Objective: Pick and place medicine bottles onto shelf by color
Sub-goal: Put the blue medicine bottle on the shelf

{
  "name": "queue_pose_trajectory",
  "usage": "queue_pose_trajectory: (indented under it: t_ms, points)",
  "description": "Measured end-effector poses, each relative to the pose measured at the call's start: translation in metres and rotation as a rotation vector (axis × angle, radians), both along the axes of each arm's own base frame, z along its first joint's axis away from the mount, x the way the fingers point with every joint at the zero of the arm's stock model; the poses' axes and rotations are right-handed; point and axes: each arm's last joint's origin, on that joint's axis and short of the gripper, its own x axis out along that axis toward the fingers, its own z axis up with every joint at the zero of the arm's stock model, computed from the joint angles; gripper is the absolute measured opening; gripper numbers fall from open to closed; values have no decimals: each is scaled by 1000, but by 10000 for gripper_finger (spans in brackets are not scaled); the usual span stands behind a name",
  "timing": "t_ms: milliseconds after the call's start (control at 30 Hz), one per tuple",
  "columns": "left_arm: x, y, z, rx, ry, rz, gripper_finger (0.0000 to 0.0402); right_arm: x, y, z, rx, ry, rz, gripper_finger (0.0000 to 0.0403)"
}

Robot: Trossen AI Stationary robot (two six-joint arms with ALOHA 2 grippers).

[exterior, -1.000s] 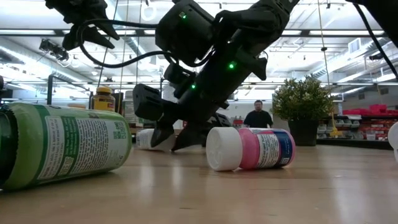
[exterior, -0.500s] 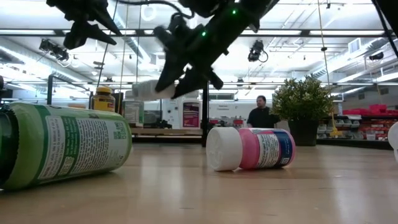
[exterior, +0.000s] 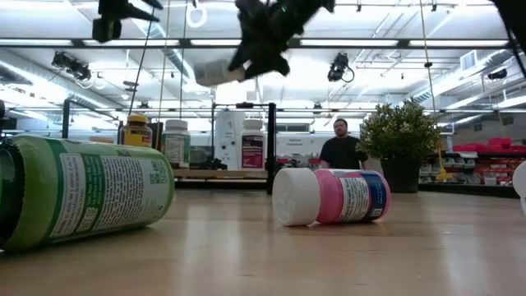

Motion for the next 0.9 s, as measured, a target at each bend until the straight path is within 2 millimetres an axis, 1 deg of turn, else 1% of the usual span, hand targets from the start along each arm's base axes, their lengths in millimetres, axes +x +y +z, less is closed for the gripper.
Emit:
queue_pose_trajectory:
  t_ms: [100, 200, 300, 400, 433, 533, 600, 700, 767, 833, 900]
  points:
    - [-2, -1, 9, 28, -22, -14, 97, 7, -9, 16, -32, 23, 14, 184]
    - [-4, -1, 16, 44, -42, -18, 94, 13, -26, 23, -8, 63, 26, 185]
    - [-5, -2, 19, 46, -50, -17, 94, 18, -44, 24, 41, 133, 41, 185]
    - [-5, -2, 19, 40, -52, -19, 93, 21, -58, 22, 56, 222, 54, 185]
    - [-5, -3, 19, 39, -52, -23, 93, 23, -61, 18, 55, 249, 62, 185]
    - [-4, -4, 19, 45, -51, -33, 93, 18, -66, 8, 89, 281, 72, 185]
    - [-4, -4, 19, 53, -47, -33, 93, 16, -67, 6, 97, 303, 69, 185]
    - [-3, -2, 15, 96, -23, 6, 93, 16, -66, 1, 87, 337, 75, 185]
    - [-1, -1, 11, 123, 8, 43, 94, 18, -62, 0, 78, 346, 85, 185]
    - [1, 1, 9, 192, 47, 59, 97, 20, -57, 1, 70, 332, 97, 185]
    - [8, 4, 5, 292, 120, 53, 101, 22, -51, 2, 64, 324, 111, 185]
